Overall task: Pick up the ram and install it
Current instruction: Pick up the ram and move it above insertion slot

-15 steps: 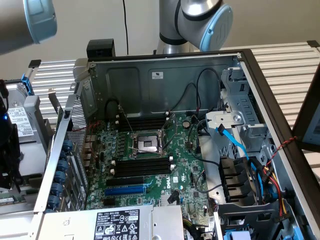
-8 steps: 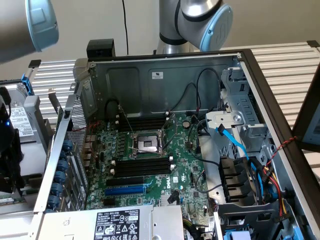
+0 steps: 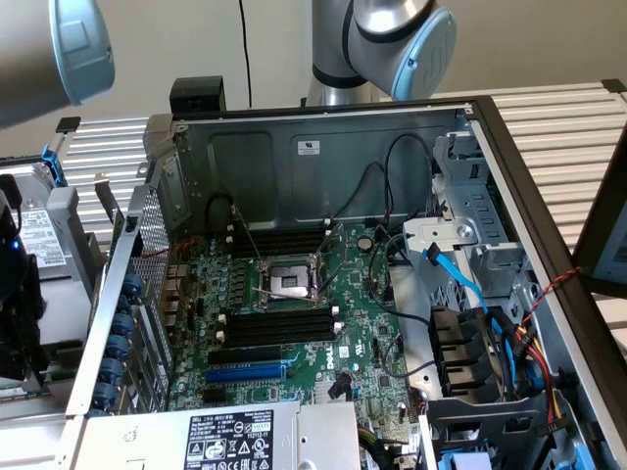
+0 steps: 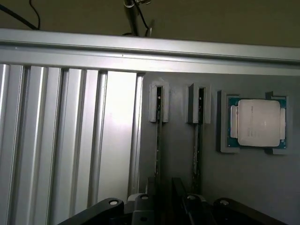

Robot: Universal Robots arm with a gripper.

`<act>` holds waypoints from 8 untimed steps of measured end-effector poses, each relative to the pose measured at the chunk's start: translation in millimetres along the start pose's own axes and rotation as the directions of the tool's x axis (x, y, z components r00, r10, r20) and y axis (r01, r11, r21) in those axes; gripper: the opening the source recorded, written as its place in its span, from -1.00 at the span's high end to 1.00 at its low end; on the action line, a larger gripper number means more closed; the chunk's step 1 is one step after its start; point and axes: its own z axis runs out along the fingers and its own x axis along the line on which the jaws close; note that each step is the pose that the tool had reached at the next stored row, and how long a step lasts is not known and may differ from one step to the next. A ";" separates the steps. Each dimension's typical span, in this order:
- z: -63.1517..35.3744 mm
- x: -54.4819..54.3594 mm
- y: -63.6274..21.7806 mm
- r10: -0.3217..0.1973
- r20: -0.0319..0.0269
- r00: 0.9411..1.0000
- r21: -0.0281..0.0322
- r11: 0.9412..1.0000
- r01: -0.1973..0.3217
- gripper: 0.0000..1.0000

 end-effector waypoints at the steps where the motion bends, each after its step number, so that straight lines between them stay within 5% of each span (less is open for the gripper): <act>1: 0.0 0.0 0.0 0.000 0.000 1.000 0.000 1.000 0.000 0.44; 8: 0.0 1.5 0.1 0.000 0.000 1.000 -0.006 1.000 0.000 0.49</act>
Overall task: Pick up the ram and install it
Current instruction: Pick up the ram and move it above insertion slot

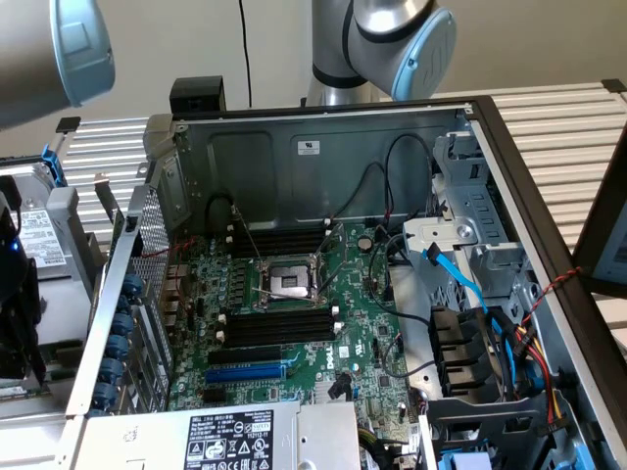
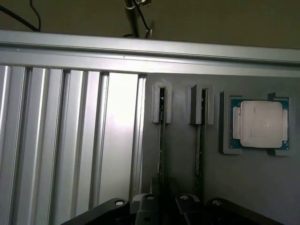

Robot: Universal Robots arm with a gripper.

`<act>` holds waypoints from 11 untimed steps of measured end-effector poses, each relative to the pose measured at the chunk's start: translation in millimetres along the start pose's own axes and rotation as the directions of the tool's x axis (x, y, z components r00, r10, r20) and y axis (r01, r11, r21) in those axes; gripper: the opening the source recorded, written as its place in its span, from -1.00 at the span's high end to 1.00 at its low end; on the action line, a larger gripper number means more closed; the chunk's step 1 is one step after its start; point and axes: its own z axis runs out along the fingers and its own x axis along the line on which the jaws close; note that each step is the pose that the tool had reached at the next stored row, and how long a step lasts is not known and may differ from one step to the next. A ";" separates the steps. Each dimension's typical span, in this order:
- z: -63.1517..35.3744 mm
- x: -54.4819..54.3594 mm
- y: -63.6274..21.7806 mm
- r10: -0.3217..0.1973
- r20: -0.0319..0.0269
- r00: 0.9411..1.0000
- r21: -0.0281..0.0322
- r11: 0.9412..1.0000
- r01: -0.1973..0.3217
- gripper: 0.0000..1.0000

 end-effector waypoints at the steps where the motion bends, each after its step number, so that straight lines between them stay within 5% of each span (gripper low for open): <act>1: 0.0 0.0 0.0 0.000 0.000 1.000 0.000 1.000 0.000 0.62; 11: 2.4 0.8 -0.1 0.000 0.000 1.000 -0.001 1.000 0.000 0.62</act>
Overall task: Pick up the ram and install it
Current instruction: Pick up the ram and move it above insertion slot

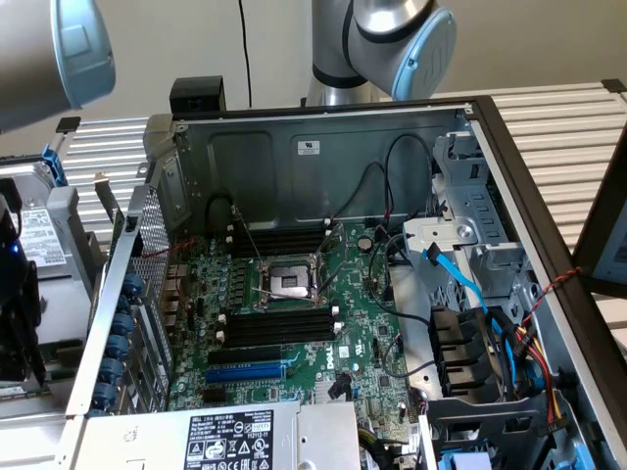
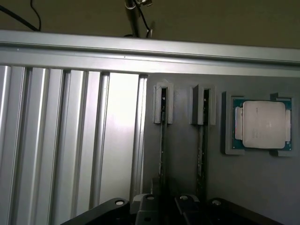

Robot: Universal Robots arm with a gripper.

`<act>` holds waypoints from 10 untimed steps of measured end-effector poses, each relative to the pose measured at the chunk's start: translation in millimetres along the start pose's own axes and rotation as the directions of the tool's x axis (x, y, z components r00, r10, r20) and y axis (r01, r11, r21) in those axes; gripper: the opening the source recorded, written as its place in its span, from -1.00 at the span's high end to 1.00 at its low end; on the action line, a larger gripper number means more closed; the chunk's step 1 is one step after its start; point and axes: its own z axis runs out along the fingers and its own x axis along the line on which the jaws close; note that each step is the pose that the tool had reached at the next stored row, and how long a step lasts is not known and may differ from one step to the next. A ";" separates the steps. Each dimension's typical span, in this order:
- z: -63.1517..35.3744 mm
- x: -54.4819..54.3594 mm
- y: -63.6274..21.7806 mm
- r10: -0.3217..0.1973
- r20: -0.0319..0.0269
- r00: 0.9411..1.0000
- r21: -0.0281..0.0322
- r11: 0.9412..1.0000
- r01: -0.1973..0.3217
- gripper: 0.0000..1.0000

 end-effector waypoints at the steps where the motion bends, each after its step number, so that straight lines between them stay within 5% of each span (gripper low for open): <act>1: 0.0 0.1 -0.1 0.000 0.000 1.000 0.000 1.000 0.000 0.62; 10: 0.2 0.0 0.0 0.000 0.000 1.000 0.000 1.000 0.000 0.73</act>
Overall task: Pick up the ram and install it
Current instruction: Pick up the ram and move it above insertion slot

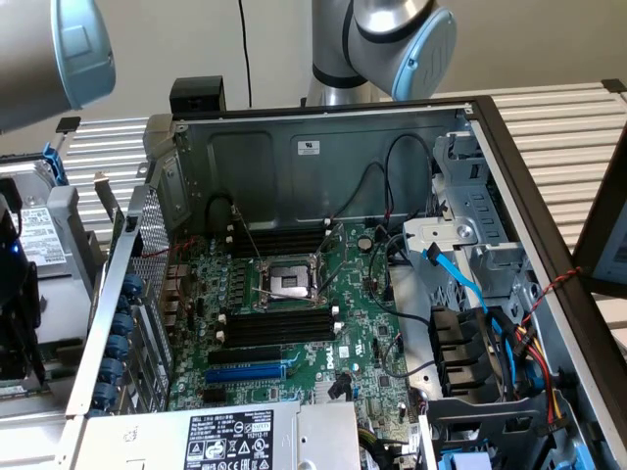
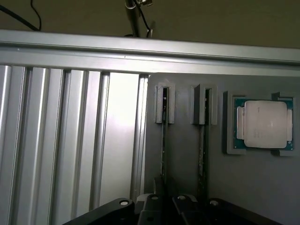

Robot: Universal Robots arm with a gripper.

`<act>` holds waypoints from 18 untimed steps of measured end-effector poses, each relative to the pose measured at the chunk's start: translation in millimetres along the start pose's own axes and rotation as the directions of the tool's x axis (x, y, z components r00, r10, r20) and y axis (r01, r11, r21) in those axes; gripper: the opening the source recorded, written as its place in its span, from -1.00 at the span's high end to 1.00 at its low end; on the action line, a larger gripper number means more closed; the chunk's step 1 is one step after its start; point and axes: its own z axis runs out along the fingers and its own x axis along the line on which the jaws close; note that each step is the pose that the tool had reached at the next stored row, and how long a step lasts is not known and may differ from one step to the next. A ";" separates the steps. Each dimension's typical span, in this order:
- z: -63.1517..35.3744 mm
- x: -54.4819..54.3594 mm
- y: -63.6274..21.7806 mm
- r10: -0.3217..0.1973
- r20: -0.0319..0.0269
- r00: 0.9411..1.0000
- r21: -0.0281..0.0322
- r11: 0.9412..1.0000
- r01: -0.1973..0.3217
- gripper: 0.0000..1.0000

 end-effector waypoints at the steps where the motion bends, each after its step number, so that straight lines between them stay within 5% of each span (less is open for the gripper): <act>1: -0.9 -0.1 0.0 0.000 0.001 1.000 0.001 1.000 0.000 0.73; 18: -74.5 2.8 4.8 0.000 -0.001 1.000 0.000 1.000 0.000 0.73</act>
